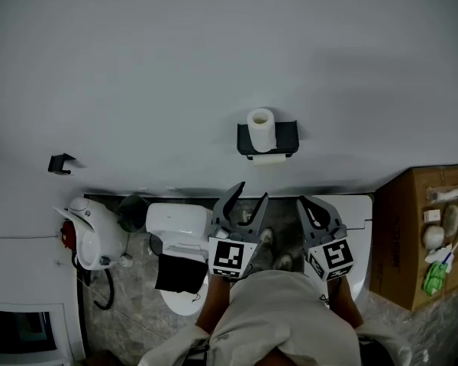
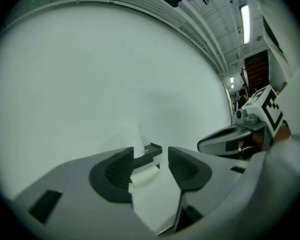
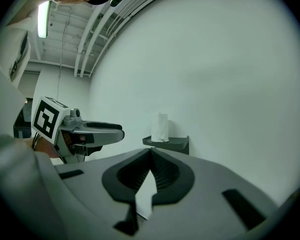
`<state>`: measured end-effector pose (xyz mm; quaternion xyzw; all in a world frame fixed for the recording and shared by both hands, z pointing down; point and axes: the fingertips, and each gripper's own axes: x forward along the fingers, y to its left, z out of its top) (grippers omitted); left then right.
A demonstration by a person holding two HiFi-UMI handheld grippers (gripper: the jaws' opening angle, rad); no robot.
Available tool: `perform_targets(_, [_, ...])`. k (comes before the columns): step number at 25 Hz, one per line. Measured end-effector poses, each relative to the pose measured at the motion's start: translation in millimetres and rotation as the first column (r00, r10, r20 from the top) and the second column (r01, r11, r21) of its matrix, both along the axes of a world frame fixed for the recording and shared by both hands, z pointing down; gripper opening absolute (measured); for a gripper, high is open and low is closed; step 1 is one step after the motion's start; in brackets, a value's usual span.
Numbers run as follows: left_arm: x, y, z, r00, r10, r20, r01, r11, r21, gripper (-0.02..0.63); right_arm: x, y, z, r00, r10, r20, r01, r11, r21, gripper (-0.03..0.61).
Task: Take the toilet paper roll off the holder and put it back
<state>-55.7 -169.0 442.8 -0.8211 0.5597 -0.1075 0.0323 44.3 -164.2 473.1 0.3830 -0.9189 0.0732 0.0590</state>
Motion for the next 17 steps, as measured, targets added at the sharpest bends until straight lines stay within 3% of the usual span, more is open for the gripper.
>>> perform_targets(7, [4.0, 22.3, 2.5, 0.999, -0.031, 0.015, 0.031, 0.999, -0.023, 0.216, -1.6, 14.0, 2.6, 0.999, -0.035, 0.032, 0.036, 0.999, -0.016, -0.005])
perform_targets(17, [1.6, 20.3, -1.6, 0.999, -0.026, 0.047, 0.026, 1.000, -0.016, 0.206, -5.1, 8.0, 0.2, 0.998, -0.016, 0.057, 0.018, 1.000, -0.021, -0.005])
